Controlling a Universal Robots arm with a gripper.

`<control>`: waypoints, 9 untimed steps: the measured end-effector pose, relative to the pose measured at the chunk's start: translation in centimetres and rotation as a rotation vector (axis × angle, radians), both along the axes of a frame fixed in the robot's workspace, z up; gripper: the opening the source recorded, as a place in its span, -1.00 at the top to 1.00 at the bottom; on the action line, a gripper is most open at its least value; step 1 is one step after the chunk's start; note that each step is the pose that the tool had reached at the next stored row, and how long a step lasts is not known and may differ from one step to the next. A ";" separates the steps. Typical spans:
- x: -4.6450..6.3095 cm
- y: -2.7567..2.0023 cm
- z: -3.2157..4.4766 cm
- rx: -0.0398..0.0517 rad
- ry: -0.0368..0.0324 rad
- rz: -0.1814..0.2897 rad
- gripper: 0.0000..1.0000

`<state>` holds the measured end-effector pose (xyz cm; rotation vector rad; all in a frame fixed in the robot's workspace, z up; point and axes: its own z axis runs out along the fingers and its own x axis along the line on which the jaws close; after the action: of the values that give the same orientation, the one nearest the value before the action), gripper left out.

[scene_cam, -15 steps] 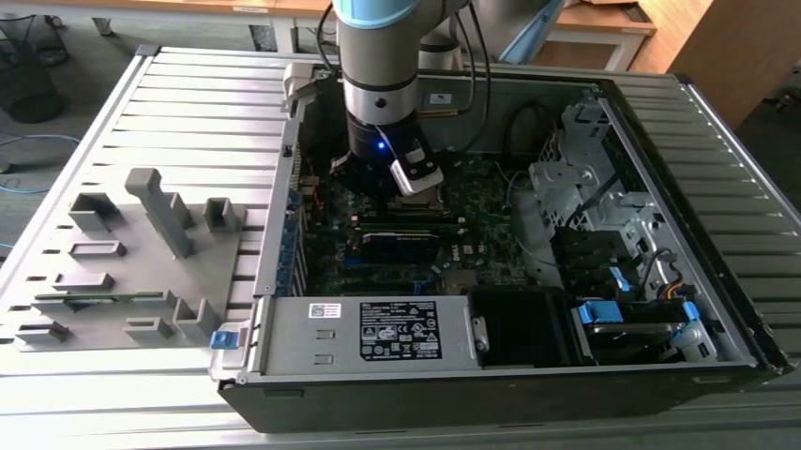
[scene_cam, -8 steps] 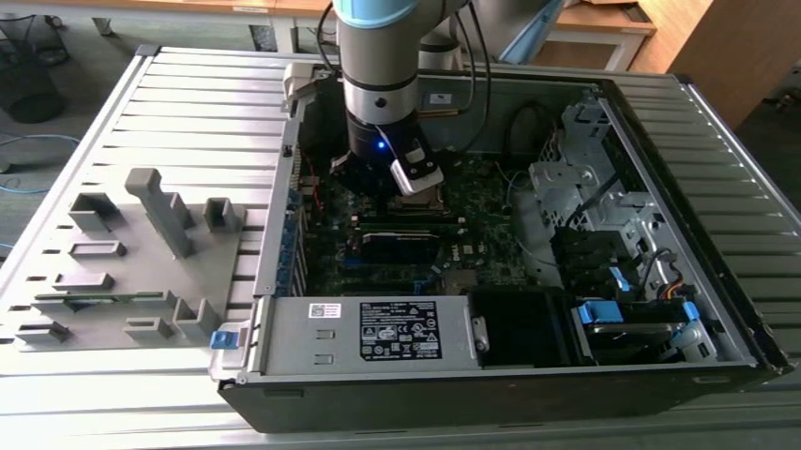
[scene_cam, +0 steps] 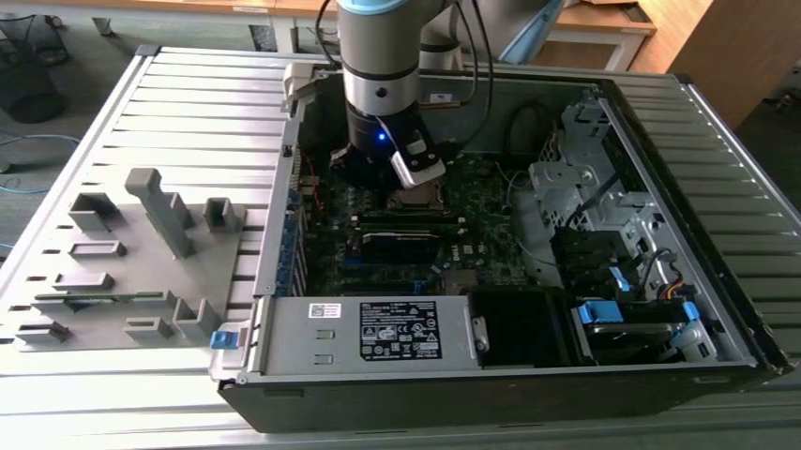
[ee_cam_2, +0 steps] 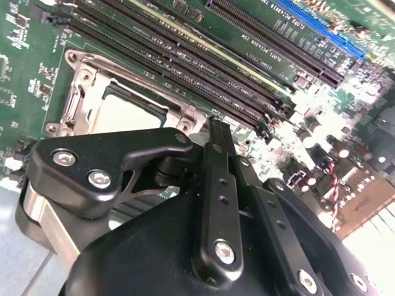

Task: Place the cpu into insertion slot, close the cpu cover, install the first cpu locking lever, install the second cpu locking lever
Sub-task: 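Install the second cpu locking lever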

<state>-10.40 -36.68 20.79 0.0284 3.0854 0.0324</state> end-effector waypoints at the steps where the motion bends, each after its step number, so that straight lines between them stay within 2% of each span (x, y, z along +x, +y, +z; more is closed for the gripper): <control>1: 0.0 0.00 0.23 0.0000 0.0000 0.000 0.79; 9: 0.0 0.00 1.89 0.0000 0.0000 0.000 0.79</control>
<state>-10.40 -36.68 22.68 0.0283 3.0855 0.0323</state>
